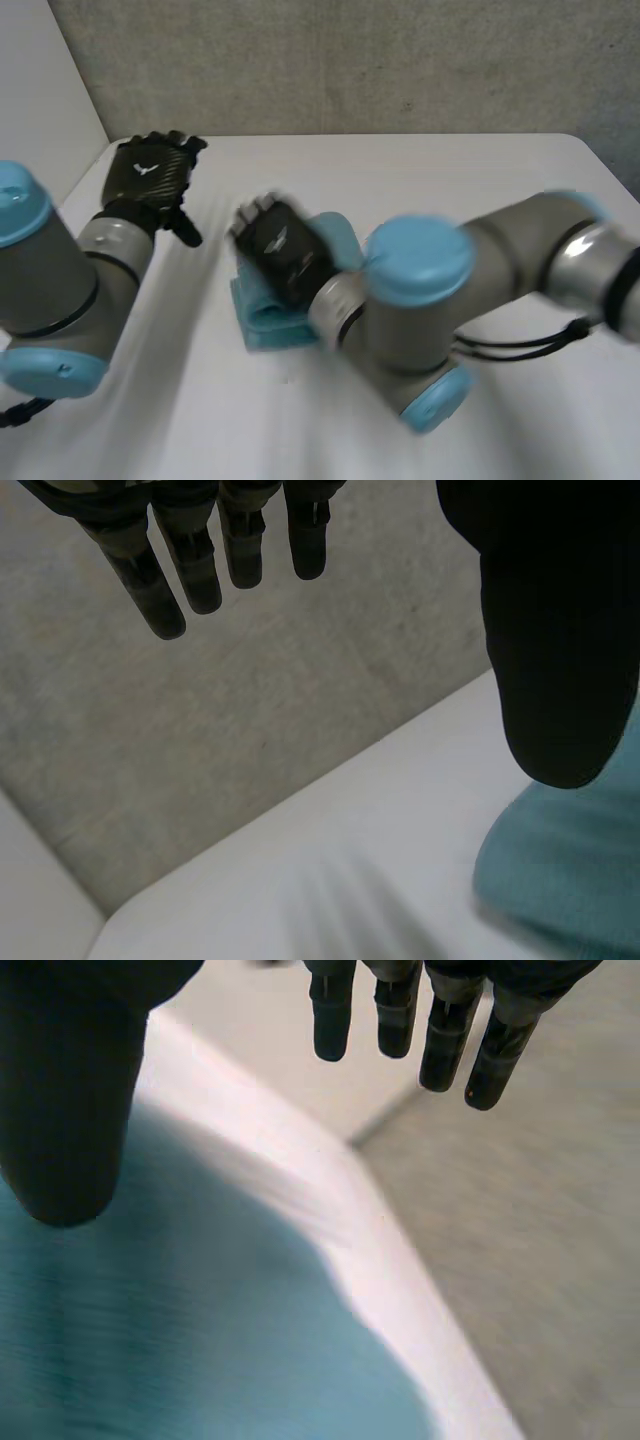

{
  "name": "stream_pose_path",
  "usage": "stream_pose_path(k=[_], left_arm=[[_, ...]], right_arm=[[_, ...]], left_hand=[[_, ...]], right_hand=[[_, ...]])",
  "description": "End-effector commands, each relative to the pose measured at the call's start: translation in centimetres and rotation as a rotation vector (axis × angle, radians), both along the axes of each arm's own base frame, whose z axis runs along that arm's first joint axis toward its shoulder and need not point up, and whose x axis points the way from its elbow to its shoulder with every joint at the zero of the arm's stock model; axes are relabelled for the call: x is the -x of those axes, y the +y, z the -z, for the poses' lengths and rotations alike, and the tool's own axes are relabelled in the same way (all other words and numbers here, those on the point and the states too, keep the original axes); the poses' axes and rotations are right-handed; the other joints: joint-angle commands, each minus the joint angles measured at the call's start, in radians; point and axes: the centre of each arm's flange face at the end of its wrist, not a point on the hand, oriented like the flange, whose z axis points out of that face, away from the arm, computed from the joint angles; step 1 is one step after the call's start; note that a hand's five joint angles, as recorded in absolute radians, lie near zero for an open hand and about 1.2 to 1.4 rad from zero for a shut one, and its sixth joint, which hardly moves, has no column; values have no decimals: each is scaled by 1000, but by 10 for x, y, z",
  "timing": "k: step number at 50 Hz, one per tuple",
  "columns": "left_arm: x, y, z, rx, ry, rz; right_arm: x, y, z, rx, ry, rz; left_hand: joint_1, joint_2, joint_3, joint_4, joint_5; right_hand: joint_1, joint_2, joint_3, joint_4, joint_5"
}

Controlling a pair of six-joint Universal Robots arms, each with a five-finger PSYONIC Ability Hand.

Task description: Fold the laundry

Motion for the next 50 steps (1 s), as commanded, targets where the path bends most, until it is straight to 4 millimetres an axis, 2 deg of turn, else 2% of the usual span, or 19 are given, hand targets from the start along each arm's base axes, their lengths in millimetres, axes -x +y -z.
stream_pose_path(k=[1, 7, 16, 21, 26, 30, 32, 33, 34, 35, 36, 37, 38, 39, 40, 42, 43, 44, 50], left_arm=[[38, -4, 3, -7, 66, 87], [68, 7, 30, -144, 113, 159], [60, 15, 79, -366, 19, 97], [51, 15, 87, -395, -11, 40], [43, 20, 95, -435, -54, 20], [42, 23, 92, -444, -80, 23], [41, 24, 86, -438, -88, 25], [42, 24, 76, -421, -86, 29], [41, 24, 61, -394, -69, 32], [41, 24, 61, -394, -69, 32], [42, 24, 43, -351, -43, 38], [41, 24, 23, -305, -20, 41], [41, 24, 23, -305, -19, 41], [40, 25, 1, -253, 9, 44], [40, 25, 0, -253, 10, 44], [32, 30, -46, -161, 66, 41], [32, 30, -46, -160, 66, 41], [24, 32, -65, -129, 84, 28], [-11, 42, -130, -55, 135, 18]], right_arm=[[46, -56, -50, -206, -310, 227], [65, -72, -38, -369, -310, 290], [55, -86, 25, -581, -144, 312], [52, -93, 53, -666, -73, 324], [53, -101, 53, -686, -45, 343], [55, -107, 36, -665, -66, 344], [55, -108, 29, -651, -78, 343], [56, -108, 10, -622, -108, 336], [56, -108, 10, -621, -108, 336], [57, -106, -16, -581, -149, 327], [57, -106, -16, -581, -150, 327], [61, -102, -45, -532, -192, 321], [66, -101, -68, -484, -232, 330], [66, -100, -68, -484, -232, 330], [76, -101, -90, -428, -274, 365], [88, -103, -106, -379, -311, 418], [101, -103, -125, -315, -346, 473], [115, -101, -145, -256, -390, 522], [160, -95, -172, -155, -421, 663]], left_hand=[[-3, -3, -21, -4, -14], [6, 6, -12, 5, -5], [0, 0, -18, -1, -11], [0, 0, -18, -1, -11], [-6, -6, -24, -7, -17], [-12, -12, -30, -13, -23], [-15, -15, -33, -16, -26], [-18, -18, -36, -19, -29], [-21, -21, -39, -22, -32], [-21, -21, -39, -22, -32], [-18, -18, -36, -19, -29], [-18, -18, -36, -19, -29], [-18, -18, -36, -19, -29], [-21, -21, -39, -22, -32], [-21, -21, -39, -22, -32], [-24, -24, -42, -25, -35], [-24, -24, -42, -25, -35], [-24, -24, -42, -25, -35], [-12, -12, -30, -13, -23]], right_hand=[[-37, -56, -55, -64, -77], [-37, -56, -55, -64, -77], [-37, -56, -55, -64, -77], [-37, -56, -55, -64, -77], [-37, -56, -55, -64, -77], [-37, -56, -55, -64, -77], [-37, -56, -55, -64, -77], [-37, -56, -55, -64, -77], [-37, -56, -55, -64, -77], [-37, -56, -55, -64, -77], [-37, -56, -55, -64, -77], [-37, -56, -55, -64, -77], [-37, -56, -55, -64, -77], [-37, -56, -55, -64, -77], [-37, -56, -55, -64, -77], [-37, -56, -55, -64, -77], [-37, -56, -55, -64, -77], [-37, -56, -55, -64, -77], [-37, -56, -55, -64, -77]])
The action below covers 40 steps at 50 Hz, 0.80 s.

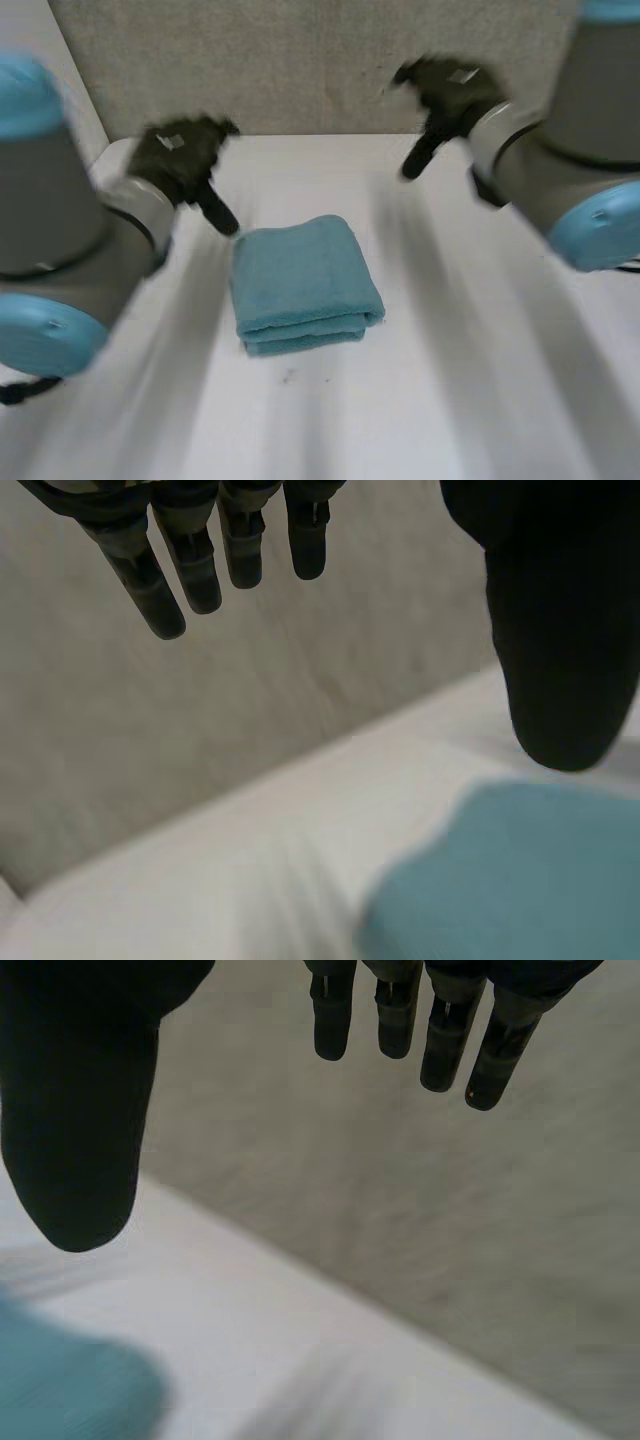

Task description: Fold the laundry

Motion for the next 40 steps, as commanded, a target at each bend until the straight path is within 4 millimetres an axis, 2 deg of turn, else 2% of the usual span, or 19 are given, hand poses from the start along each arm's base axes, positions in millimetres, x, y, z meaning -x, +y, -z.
stream_pose_path(k=[1, 3, 4, 9, 19, 27, 40], left_arm=[[-36, 13, -73, 96, 64, -15], [-48, 22, -86, 87, 73, 16], [-48, 22, -86, 87, 73, 16], [-57, 26, -87, 47, 110, 35], [-60, 27, -81, 18, 128, 31], [-59, 27, -75, 9, 133, 33], [-56, 27, -74, 58, 146, 45]], right_arm=[[66, 9, -40, 113, 23, 237], [74, 12, -37, 105, 46, 255], [81, 16, -36, 102, 64, 266], [89, 31, -32, 88, 80, 273], [88, 37, -32, 85, 73, 236], [85, 38, -24, 71, 82, 205], [85, 39, -23, 75, 84, 198]], left_hand=[[-12, -12, -30, -13, -23], [-21, -21, -39, -22, -32], [-21, -21, -39, -22, -32], [-24, -24, -42, -25, -35], [-36, -35, -53, -37, -46], [-36, -35, -53, -37, -46], [-36, -35, -53, -37, -46]], right_hand=[[-26, -48, -42, -59, -53], [-26, -48, -42, -59, -53], [-26, -48, -42, -59, -53], [-26, -48, -42, -59, -53], [-26, -48, -42, -59, -53], [-26, -48, -42, -59, -53], [-26, -48, -42, -59, -53]])
